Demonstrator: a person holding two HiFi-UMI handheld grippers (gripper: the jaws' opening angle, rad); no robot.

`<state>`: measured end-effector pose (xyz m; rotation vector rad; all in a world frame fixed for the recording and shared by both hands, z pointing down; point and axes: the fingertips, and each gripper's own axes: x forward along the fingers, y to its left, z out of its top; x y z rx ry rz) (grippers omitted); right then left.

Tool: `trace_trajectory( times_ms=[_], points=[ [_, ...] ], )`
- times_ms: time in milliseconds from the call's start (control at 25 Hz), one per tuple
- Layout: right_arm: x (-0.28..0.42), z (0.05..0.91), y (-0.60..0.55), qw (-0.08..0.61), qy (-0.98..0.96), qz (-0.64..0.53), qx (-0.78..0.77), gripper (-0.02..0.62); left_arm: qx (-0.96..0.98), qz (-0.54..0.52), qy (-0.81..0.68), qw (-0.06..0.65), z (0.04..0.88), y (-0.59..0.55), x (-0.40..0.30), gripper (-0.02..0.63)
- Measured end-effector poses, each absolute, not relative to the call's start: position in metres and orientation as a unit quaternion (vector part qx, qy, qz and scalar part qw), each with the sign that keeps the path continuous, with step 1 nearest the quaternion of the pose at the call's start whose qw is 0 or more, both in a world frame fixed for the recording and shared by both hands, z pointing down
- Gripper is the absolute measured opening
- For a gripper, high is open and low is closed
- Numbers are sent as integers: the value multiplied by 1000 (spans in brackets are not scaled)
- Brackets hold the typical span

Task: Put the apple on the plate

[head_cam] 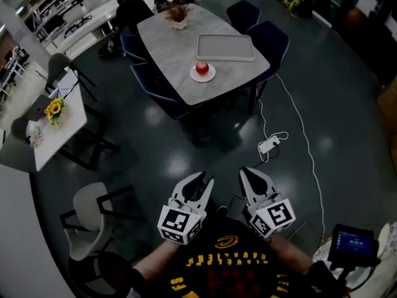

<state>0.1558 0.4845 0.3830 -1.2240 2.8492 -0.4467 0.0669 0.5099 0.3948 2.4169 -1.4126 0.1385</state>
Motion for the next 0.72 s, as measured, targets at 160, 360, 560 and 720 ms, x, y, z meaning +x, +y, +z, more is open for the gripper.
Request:
trace_trajectory(
  times_ms=[160, 360, 560, 720],
  points=[
    [141, 391, 455, -7, 906, -152, -394, 6, 847, 49, -499, 179, 398, 480, 50, 95],
    [122, 394, 404, -18, 899, -160, -407, 6, 850, 35, -494, 181, 397, 429, 24, 95],
    [96, 397, 356, -30, 896, -158, -413, 6, 855, 27, -485, 184, 398, 377, -3, 95],
    [74, 399, 325, -39, 894, -163, -416, 6, 857, 27, -477, 196, 404, 346, -24, 95]
  ],
)
